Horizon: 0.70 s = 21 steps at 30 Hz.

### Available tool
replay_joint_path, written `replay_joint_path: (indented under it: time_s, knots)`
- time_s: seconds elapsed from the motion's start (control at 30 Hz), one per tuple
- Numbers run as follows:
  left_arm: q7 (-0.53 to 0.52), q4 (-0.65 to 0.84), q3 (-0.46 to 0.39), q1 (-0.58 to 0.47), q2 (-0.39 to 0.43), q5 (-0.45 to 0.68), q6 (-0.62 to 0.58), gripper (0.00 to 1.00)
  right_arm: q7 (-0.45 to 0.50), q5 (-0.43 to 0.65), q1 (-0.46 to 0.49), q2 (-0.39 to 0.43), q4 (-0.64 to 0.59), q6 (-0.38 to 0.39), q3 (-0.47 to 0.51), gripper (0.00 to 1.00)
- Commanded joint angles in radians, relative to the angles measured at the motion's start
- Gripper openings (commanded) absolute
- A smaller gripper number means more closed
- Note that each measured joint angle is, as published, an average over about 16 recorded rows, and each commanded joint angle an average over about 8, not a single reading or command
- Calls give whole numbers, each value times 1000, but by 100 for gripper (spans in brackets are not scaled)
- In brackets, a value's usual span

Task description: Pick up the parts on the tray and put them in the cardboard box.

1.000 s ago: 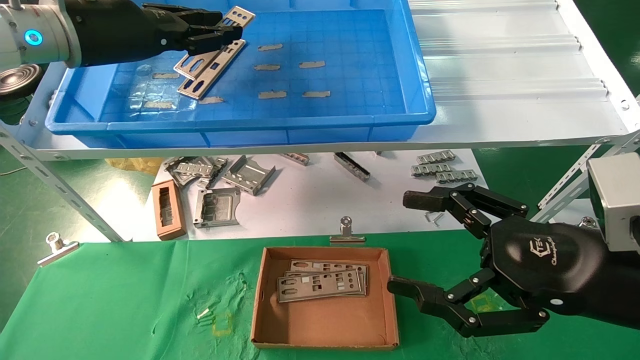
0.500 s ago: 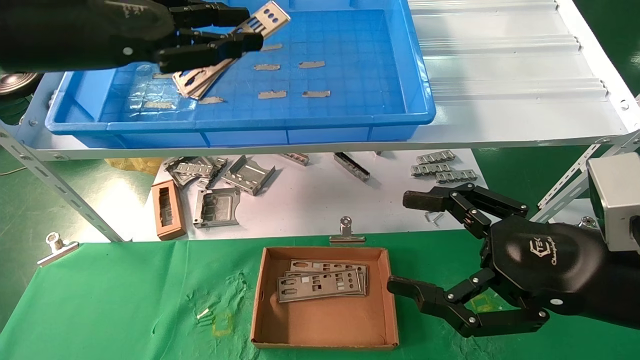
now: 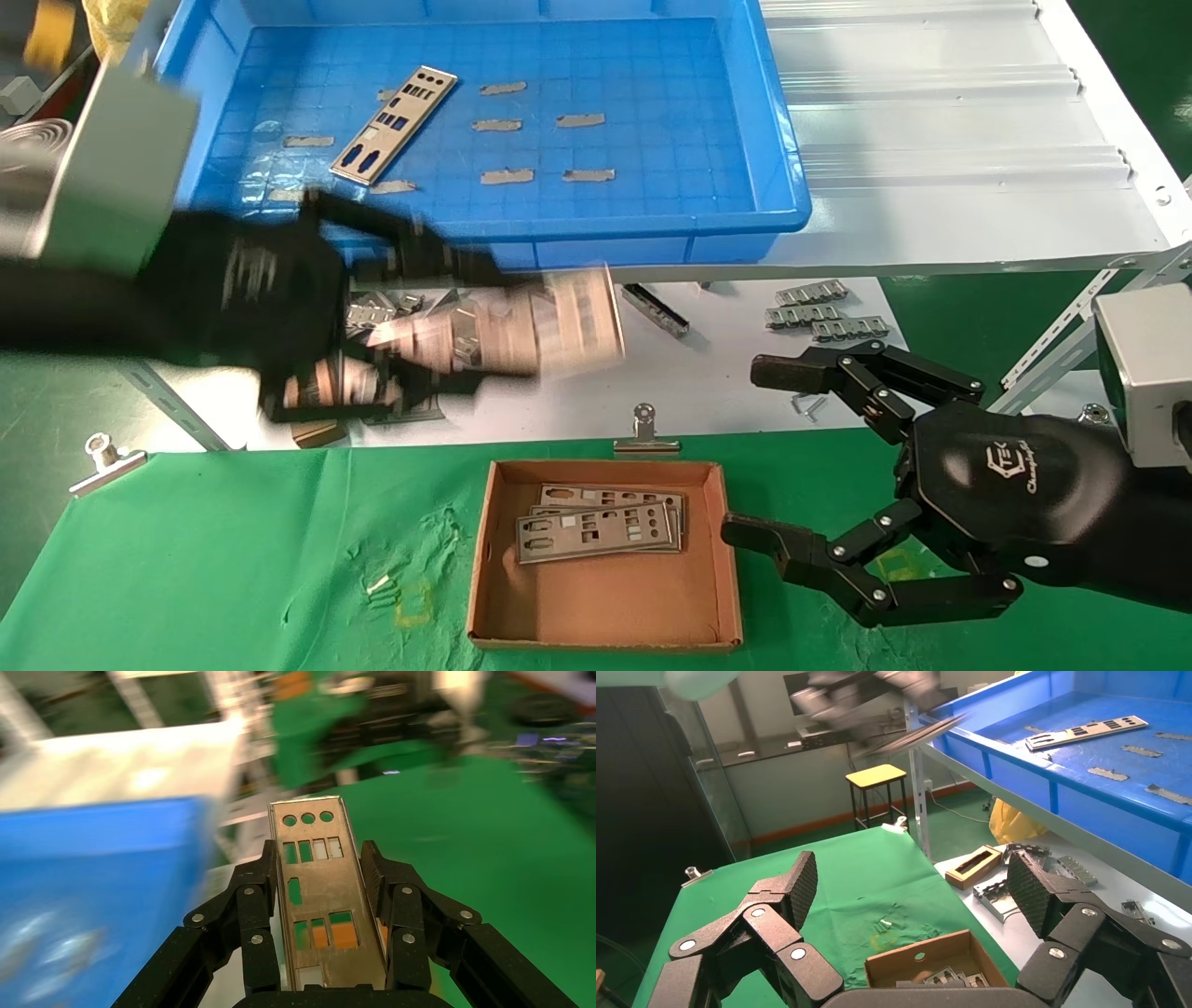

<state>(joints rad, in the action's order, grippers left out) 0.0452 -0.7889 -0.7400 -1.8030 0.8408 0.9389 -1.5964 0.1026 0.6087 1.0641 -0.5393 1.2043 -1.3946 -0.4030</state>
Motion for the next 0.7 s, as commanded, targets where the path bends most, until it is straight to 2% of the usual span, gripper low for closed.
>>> replay_joint_path:
  time_s: [0.03, 0.17, 0.43, 0.7]
  knots:
    - [-32, -136, -57, 41, -56, -78, 3, 0, 0, 0, 0, 0, 0, 0, 0, 100]
    - [28, -124, -123, 95, -32, -68, 40, 0, 0, 0, 0, 0, 0, 0, 0, 100]
    - [270, -47, -184, 242, 110, 60, 219, 0, 0, 0, 0, 0, 0, 0, 0, 100]
    - [341, 22, -236, 296, 249, 170, 368, 0, 0, 0, 0, 0, 0, 0, 0, 100]
